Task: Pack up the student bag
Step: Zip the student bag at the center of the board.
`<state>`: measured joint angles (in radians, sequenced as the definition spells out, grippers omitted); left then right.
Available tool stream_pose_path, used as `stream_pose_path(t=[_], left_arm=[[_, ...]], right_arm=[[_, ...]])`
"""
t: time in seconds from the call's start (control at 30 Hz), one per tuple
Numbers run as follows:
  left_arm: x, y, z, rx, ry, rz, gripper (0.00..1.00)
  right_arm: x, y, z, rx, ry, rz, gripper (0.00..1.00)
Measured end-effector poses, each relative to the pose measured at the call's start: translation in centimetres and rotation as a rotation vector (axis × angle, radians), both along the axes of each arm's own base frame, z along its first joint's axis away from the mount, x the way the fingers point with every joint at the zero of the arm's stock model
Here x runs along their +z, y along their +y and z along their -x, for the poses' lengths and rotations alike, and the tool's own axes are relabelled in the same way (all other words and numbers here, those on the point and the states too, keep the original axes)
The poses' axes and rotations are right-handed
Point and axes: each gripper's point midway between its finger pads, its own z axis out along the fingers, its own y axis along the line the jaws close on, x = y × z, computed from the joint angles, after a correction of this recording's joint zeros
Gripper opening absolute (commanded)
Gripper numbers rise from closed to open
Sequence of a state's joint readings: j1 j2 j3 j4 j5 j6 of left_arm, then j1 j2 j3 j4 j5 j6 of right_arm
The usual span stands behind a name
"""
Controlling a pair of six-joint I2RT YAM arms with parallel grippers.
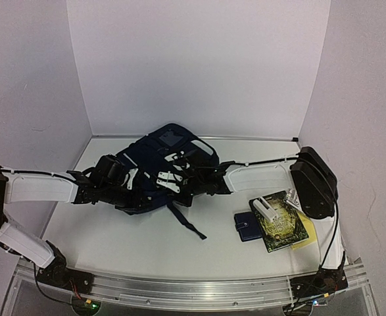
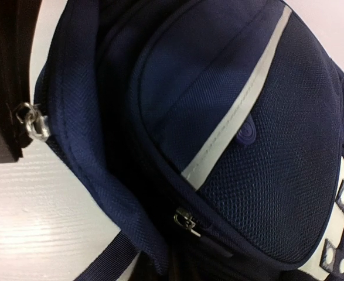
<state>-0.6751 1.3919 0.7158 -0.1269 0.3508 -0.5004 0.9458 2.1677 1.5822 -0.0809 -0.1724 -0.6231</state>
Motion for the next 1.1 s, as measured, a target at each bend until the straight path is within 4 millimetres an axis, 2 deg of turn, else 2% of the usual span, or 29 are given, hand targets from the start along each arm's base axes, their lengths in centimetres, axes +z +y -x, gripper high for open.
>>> stream_pose_path(t=[0.17, 0.27, 0.4, 0.77, 1.1], left_arm=[[0.5, 0.1, -0.1, 0.013, -0.02, 0.0, 0.37], [0.5, 0.3, -0.2, 0.025, -0.035, -0.002, 0.46], [-0.2, 0.8, -0.2, 0.052, -0.045, 0.004, 0.47], [-0.6, 0.5, -0.2, 0.101, -0.077, 0.091, 0.39], [1.5, 0.1, -0.9, 0.166, -0.172, 0.125, 0.37]], right_arm=[[-0.1, 0.0, 0.1, -0.006, 0.011, 0.002, 0.0], [-0.3, -0.1, 0.3, -0.02, 0.034, -0.003, 0.0], [-0.4, -0.2, 0.4, -0.04, 0.073, -0.011, 0.0], [0.6, -0.2, 0.4, -0.109, 0.164, -0.034, 0.0], [1.2, 0.0, 0.5, -0.161, 0.217, -0.058, 0.0]])
